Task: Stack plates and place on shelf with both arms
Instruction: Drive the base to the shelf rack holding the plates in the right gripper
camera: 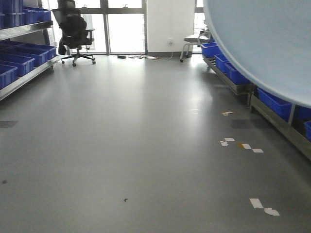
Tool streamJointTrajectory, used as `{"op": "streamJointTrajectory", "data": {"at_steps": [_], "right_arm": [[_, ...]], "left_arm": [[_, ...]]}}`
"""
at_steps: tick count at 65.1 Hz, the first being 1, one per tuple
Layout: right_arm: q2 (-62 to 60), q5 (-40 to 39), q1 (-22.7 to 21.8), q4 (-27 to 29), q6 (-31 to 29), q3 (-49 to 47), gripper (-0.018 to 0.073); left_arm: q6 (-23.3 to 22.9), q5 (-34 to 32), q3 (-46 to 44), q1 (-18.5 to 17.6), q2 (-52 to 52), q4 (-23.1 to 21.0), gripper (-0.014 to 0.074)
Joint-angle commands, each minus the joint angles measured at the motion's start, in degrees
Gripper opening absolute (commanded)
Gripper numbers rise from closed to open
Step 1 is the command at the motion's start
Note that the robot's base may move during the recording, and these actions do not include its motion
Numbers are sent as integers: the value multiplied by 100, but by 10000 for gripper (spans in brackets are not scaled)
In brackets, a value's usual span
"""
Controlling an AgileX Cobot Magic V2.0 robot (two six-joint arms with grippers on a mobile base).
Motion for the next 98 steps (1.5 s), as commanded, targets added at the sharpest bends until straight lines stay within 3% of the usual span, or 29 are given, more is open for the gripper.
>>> {"op": "streamJointTrajectory", "data": {"at_steps": [1,98], "right_arm": [[11,-568,-25,2,2,-169,48],[11,-568,-25,2,2,-169,48]], "left_arm": [[2,-439,-205,-6,37,-46,82],[2,-439,-205,-6,37,-46,82]]}}
